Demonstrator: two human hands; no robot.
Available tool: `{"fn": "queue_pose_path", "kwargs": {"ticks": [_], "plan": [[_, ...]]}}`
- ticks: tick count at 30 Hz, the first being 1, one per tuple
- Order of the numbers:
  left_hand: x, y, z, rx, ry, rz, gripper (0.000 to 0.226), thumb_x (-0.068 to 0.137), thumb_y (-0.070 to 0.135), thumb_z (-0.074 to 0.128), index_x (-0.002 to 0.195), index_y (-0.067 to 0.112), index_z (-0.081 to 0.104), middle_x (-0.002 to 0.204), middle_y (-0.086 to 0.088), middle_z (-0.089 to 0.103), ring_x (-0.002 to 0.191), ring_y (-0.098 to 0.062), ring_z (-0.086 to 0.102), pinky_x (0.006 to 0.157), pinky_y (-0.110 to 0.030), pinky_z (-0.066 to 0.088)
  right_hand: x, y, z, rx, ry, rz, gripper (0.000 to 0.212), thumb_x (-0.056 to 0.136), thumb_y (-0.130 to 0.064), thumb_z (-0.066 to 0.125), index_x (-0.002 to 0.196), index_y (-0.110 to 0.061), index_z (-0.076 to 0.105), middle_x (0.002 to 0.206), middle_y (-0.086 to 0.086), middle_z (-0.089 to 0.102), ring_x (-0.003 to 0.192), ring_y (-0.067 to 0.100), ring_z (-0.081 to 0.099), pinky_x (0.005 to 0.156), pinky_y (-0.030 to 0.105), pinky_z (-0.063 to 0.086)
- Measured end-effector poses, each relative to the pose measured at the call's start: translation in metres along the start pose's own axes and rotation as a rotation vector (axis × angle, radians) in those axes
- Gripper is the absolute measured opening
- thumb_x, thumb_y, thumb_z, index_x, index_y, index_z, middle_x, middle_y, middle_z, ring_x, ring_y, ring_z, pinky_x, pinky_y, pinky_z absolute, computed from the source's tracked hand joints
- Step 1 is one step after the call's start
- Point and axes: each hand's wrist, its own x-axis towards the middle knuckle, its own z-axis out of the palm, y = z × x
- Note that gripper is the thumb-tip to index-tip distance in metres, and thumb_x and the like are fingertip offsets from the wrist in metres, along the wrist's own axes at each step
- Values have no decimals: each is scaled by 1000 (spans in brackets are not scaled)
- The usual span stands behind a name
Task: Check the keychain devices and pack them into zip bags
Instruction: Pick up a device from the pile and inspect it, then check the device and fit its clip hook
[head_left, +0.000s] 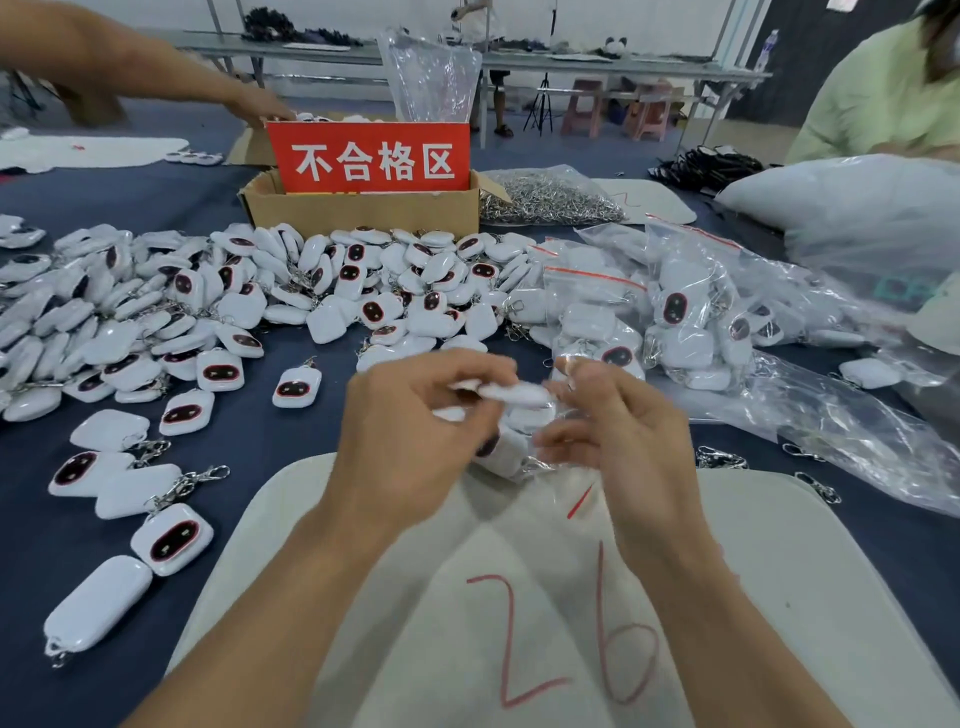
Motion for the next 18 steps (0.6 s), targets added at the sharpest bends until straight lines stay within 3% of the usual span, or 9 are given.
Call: {"fn": "queue_pose_path", "kwargs": {"ticks": [3, 5, 8, 11, 15, 18], "plan": [[-8, -3, 12, -140, -184, -37, 34, 77, 0, 72, 79, 32, 81, 103, 10, 80, 88, -13, 77, 75, -21, 58, -1, -4, -5, 89, -273, 179, 29, 94, -31, 59, 93, -12, 82, 84, 20, 75, 61, 23, 66, 56, 28, 56], [-6, -7, 14, -122, -170, -85, 38, 74, -4, 70, 76, 33, 81, 106, 10, 79, 97, -11, 76, 85, -27, 59, -2, -2, -6, 84, -345, 220, 22, 99, -12, 59, 95, -7, 80, 84, 21, 73, 62, 19, 65, 56, 24, 54], [-5, -10, 16, -139, -54, -174, 45, 81, -5, 72, 84, 39, 81, 96, 11, 80, 92, -8, 77, 81, -22, 58, 0, -2, -8, 155, -312, 235, 22, 99, -5, 59, 100, -8, 81, 91, 16, 76, 70, 22, 68, 62, 25, 56], [-3, -11, 18, -168, 15, -245, 28, 78, 20, 75, 94, 42, 81, 85, 7, 80, 72, -7, 73, 71, -22, 56, 3, -2, -10, 184, -245, 182, 28, 97, 5, 59, 95, -12, 81, 94, 15, 78, 78, 25, 73, 70, 30, 60], [-4, -12, 20, -103, -76, -243, 30, 69, 41, 75, 99, 43, 80, 80, 4, 77, 71, -12, 69, 74, -31, 57, 1, -3, -7, 109, -204, 149, 29, 93, 13, 57, 96, -9, 75, 86, 21, 76, 73, 26, 72, 66, 32, 60], [-2, -10, 21, -79, -125, -230, 31, 71, 31, 75, 93, 52, 79, 79, -1, 74, 71, -13, 63, 78, -38, 57, 1, -5, -7, 146, -195, 201, 31, 91, 15, 50, 95, -4, 74, 88, 24, 73, 76, 30, 72, 68, 37, 61]]}}
